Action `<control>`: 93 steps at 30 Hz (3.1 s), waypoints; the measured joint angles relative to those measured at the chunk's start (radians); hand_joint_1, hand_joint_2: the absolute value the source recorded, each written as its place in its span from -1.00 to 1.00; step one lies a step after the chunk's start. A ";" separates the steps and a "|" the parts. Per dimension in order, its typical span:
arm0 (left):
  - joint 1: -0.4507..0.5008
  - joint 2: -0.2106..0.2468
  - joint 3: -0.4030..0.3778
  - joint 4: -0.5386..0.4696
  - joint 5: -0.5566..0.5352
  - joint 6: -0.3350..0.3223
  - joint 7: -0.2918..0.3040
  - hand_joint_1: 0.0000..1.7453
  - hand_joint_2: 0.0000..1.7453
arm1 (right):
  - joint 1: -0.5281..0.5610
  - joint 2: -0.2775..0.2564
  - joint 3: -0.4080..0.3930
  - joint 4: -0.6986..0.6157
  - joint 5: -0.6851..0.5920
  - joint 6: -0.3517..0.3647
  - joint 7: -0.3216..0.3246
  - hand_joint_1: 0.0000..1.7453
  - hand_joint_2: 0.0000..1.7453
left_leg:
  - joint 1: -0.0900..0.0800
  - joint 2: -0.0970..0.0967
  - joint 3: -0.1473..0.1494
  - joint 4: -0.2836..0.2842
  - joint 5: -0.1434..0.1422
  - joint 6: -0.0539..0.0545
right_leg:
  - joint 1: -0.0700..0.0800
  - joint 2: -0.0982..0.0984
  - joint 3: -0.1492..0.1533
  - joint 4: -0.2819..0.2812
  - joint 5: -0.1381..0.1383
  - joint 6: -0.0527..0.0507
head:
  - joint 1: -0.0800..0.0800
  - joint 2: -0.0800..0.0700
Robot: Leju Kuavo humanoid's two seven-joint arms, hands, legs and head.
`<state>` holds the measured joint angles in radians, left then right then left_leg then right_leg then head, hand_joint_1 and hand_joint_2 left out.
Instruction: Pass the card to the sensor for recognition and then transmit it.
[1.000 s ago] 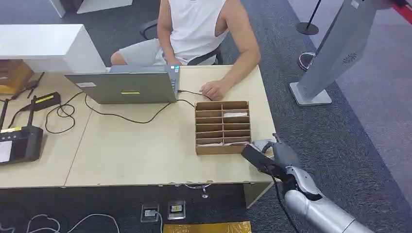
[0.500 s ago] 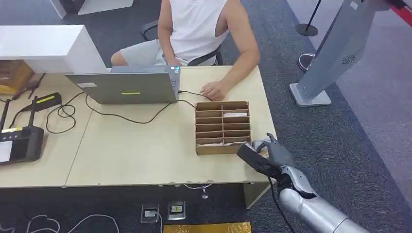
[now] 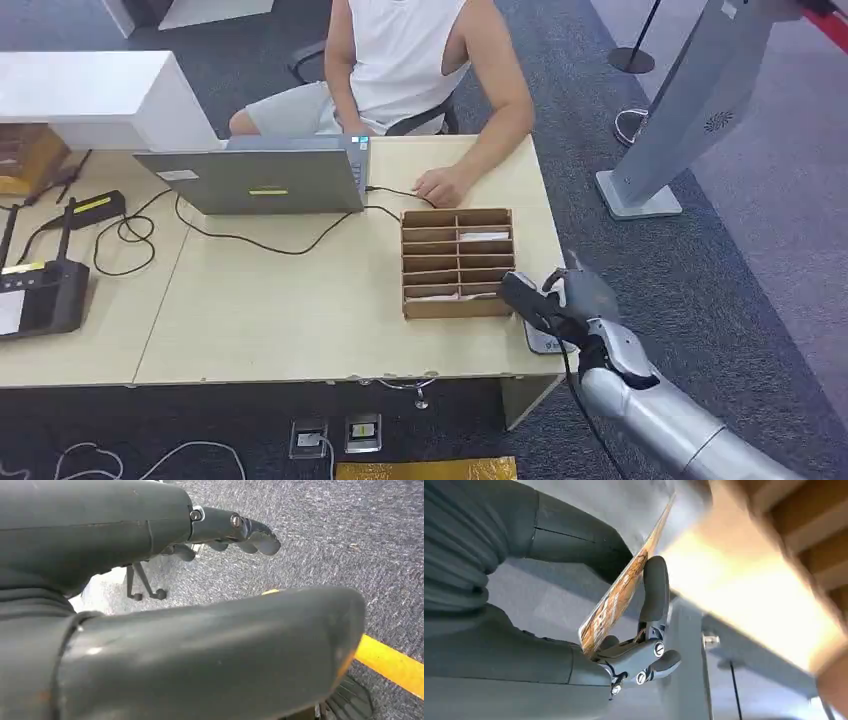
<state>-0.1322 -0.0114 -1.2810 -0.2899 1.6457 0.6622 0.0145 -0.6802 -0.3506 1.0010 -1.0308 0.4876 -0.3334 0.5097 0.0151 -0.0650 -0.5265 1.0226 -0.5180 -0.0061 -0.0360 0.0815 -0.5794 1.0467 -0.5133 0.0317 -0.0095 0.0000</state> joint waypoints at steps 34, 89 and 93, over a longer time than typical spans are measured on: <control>-0.015 -0.002 -0.021 0.000 0.000 -0.002 0.017 -1.00 -1.00 | -0.520 0.208 0.152 0.106 0.123 0.212 0.014 1.00 1.00 | 0.002 0.000 -0.002 0.000 0.000 0.000 | 0.001 0.000 -0.001 0.000 0.001 0.000 | 0.000 0.000; -0.003 0.008 -0.026 0.000 0.000 -0.004 0.017 -1.00 -1.00 | 0.185 0.005 0.003 -0.516 0.167 0.067 -0.195 -1.00 1.00 | 0.003 0.003 0.000 0.000 -0.001 -0.001 | 0.003 0.002 -0.001 -0.001 0.000 -0.001 | 0.000 0.000; -0.003 0.008 -0.027 0.000 0.000 -0.006 0.032 -1.00 -1.00 | 0.222 0.005 0.003 -0.516 0.245 0.120 -0.174 -1.00 1.00 | 0.003 0.004 0.000 0.000 -0.001 -0.001 | 0.003 0.003 -0.001 -0.001 0.000 -0.001 | 0.000 0.000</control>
<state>-0.1353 -0.0038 -1.3077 -0.2895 1.6453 0.6558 0.0462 -0.4578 -0.3460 1.0037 -1.5465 0.7321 -0.2136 0.3353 0.0183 -0.0613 -0.5268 1.0224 -0.5186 -0.0073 -0.0328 0.0843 -0.5803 1.0456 -0.5130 0.0304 -0.0092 0.0000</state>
